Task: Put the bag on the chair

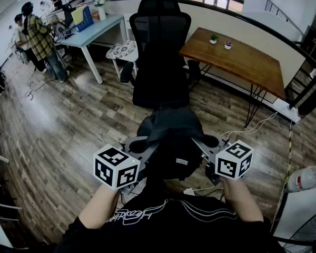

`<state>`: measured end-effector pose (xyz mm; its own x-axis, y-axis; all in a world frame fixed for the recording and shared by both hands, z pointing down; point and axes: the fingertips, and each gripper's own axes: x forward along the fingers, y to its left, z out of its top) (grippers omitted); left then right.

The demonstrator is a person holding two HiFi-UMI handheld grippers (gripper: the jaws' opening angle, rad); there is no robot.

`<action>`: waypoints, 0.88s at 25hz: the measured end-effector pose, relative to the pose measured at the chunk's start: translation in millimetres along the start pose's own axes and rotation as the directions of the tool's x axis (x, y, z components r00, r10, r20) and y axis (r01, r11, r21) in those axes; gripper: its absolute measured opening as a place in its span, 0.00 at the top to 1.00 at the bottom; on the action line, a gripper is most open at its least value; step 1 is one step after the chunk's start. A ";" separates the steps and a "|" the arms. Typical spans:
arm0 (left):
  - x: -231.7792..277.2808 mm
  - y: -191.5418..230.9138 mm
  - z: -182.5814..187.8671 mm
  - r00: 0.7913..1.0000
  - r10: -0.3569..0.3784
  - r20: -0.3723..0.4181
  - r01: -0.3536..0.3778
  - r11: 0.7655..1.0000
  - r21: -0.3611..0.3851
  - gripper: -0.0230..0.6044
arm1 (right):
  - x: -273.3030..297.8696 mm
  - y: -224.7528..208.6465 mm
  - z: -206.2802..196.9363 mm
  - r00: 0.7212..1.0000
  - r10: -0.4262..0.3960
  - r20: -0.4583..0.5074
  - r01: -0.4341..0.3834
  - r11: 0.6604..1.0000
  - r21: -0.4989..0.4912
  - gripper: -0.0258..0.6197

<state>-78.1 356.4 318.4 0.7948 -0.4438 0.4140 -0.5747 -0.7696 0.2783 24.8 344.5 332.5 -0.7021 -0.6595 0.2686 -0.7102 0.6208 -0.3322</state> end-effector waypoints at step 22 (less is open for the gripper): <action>60.6 78.0 21.3 0.997 -0.054 -0.061 0.051 0.998 -0.046 0.91 | 58.0 -69.3 10.2 0.998 -0.052 -0.028 0.055 0.993 0.103 0.95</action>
<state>-70.7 259.7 346.7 0.8109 -0.3729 0.4509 -0.5421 -0.7689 0.3390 33.8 258.8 361.8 -0.6654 -0.6788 0.3105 -0.7382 0.5368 -0.4085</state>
